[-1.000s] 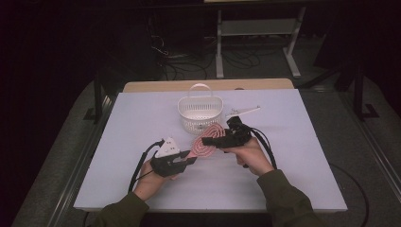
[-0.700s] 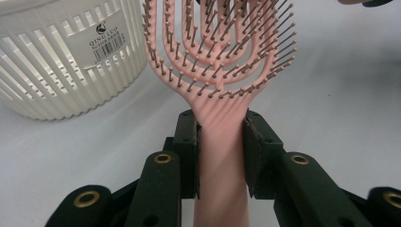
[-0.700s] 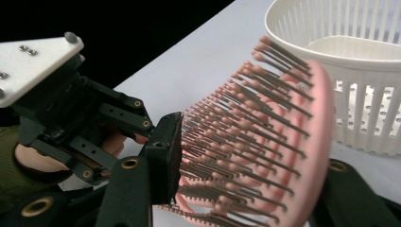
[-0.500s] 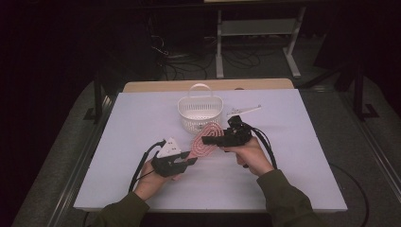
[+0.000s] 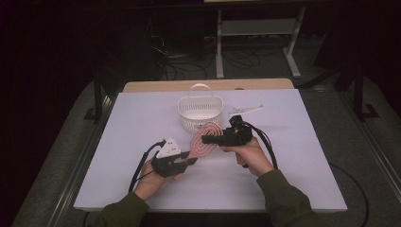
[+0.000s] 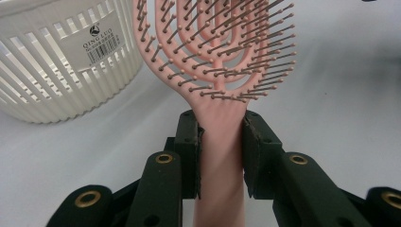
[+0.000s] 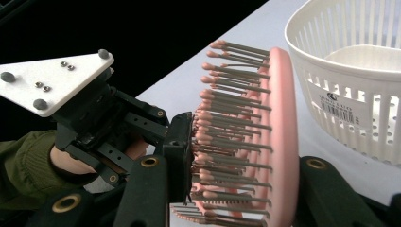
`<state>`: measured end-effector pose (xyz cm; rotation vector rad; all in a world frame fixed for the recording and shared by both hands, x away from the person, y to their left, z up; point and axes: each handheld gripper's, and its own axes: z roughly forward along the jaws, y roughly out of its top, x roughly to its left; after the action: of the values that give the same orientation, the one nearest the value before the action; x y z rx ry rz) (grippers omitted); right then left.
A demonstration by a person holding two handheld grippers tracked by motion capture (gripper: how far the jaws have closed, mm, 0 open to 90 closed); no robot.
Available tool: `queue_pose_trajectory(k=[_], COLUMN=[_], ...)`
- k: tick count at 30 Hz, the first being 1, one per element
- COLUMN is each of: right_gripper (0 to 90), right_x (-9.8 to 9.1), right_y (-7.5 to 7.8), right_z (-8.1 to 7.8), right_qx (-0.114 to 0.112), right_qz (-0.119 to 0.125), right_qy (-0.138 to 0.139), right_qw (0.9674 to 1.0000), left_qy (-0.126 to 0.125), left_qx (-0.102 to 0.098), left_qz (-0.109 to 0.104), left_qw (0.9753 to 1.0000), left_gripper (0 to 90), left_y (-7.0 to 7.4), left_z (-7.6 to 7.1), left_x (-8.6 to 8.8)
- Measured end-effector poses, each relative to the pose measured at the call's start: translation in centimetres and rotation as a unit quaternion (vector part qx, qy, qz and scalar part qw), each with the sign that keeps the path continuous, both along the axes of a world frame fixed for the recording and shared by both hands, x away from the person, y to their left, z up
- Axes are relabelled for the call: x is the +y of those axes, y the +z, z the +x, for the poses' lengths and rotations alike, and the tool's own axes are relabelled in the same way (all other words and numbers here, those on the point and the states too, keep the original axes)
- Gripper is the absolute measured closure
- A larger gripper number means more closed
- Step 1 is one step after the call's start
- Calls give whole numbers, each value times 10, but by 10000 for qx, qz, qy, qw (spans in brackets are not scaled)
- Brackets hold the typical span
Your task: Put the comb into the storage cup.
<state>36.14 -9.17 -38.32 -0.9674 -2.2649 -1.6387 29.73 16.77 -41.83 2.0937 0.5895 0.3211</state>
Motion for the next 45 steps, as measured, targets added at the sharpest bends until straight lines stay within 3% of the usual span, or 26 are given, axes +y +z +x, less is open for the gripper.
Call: queue_pose_trajectory(k=[17,22,29,38,45], right_gripper=[632,632,632,631,631], right_x=[-1,-3,-8,-15,-19], right_y=[6,7,9,12,13], right_z=[-4,-3,-3,-2,-2], right_qx=[-23,-47,-64,-110,-132], right_qz=[269,286,326,355,350], right_qy=[54,-28,-115,-206,-272], right_qw=[9996,9996,9994,9991,9989], left_qy=[16,54,-47,-116,-18], left_qx=[62,210,272,423,483], left_qz=[-241,-441,-464,-347,-165], left_qw=[9997,9988,9985,9984,9987], left_gripper=[689,595,474,321,187], left_y=[4,7,9,9,5], left_z=[0,2,3,8,10], left_x=[3,8,13,25,38])
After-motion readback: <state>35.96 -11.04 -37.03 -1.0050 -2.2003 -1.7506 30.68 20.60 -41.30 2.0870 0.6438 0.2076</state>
